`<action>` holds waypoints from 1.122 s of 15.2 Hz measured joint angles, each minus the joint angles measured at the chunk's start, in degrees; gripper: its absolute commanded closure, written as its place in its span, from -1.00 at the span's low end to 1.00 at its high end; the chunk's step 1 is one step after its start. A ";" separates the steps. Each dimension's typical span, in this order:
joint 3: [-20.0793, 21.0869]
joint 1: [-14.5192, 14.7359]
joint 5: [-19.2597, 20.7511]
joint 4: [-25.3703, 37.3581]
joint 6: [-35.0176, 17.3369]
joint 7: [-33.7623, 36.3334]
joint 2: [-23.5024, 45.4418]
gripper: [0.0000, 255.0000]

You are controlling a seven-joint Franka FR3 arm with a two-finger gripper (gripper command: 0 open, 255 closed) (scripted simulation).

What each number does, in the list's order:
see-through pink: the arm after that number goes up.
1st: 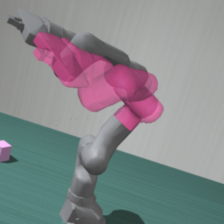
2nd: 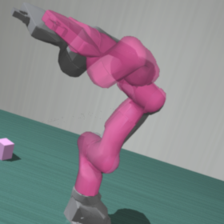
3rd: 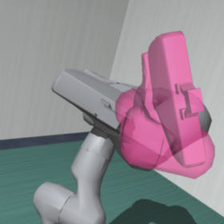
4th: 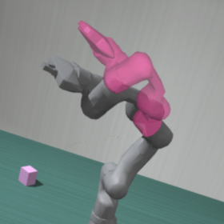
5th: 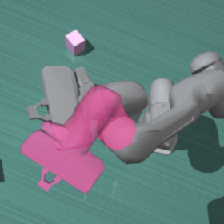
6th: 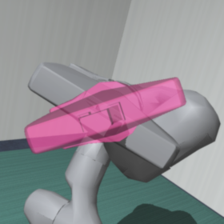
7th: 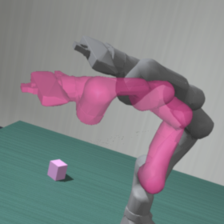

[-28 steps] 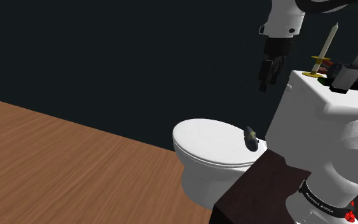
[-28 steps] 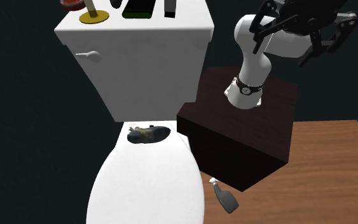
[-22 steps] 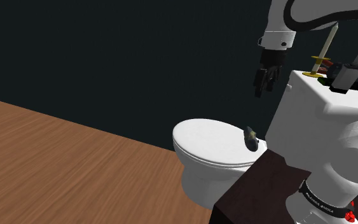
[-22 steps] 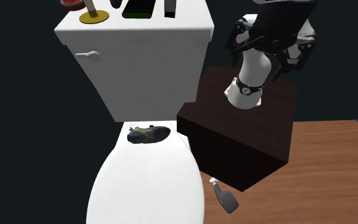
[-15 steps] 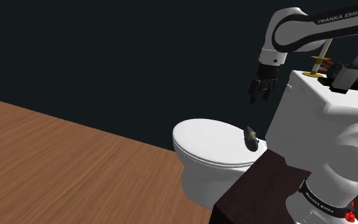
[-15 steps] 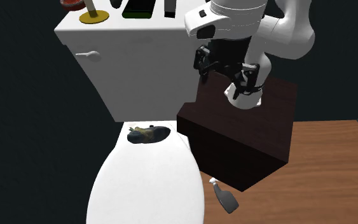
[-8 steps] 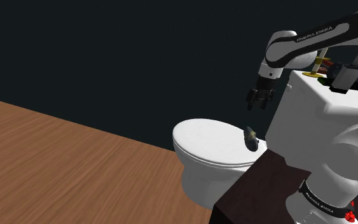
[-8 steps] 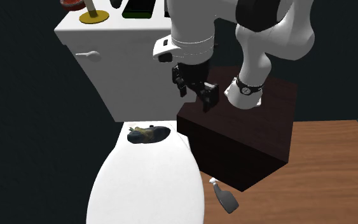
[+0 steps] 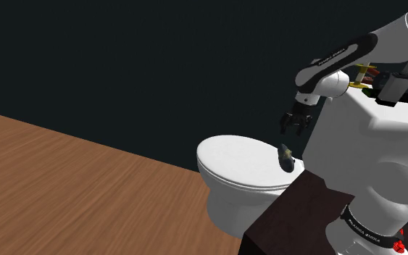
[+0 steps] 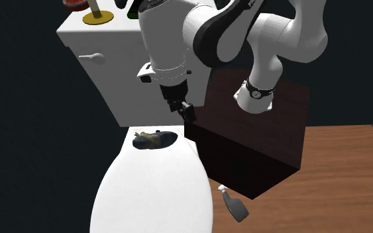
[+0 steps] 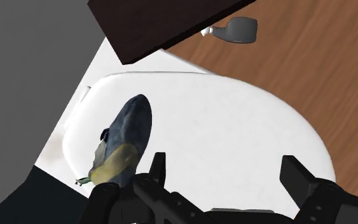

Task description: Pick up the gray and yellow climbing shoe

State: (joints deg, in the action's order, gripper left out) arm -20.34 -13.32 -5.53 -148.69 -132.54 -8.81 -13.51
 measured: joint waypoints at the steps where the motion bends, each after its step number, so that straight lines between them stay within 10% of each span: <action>1: -0.88 0.04 -1.55 0.53 -1.38 -0.99 2.12 -1.00; 8: -4.88 -1.13 -18.89 4.83 -9.77 -13.33 18.85 -1.00; 17: -0.34 -11.17 -41.07 15.78 -11.47 -27.80 39.05 -1.00</action>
State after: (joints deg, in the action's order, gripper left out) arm -20.68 -24.49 -46.60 -132.91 -144.01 -36.60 25.54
